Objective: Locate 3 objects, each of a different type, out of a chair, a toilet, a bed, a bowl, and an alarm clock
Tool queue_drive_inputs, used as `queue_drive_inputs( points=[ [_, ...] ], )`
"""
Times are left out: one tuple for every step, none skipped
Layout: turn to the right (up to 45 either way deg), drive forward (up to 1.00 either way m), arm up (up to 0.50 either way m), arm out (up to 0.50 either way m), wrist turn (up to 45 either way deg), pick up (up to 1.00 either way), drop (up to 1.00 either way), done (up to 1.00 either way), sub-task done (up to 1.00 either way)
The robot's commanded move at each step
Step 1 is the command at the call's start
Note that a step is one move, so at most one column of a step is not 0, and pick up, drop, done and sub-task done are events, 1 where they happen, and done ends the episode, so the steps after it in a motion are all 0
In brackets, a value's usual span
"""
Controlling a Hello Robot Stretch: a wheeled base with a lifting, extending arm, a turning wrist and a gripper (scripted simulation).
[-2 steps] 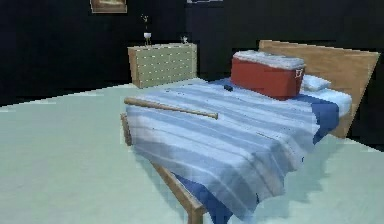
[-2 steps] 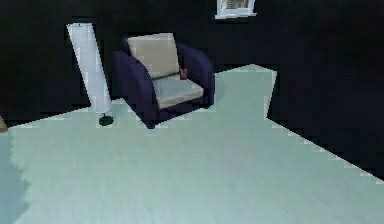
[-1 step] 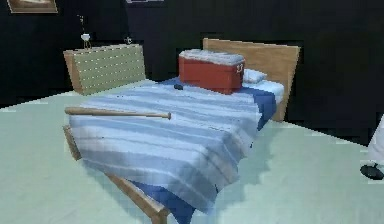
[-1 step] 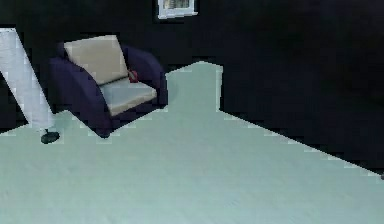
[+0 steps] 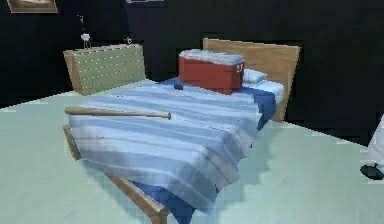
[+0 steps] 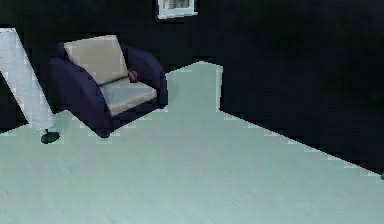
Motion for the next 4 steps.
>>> queue_drive_inputs(
  points=[
    [-45.0,0.0,0.0,0.0,0.0,0.0,0.0,0.0,0.0],
    [-15.0,0.0,0.0,0.0,0.0,0.0,0.0,0.0,0.0],
    [0.0,0.45,0.0,0.0,0.0,0.0,0.0,0.0,0.0],
    [9.0,0.0,0.0,0.0,0.0,0.0,0.0,0.0,0.0]
  ],
)
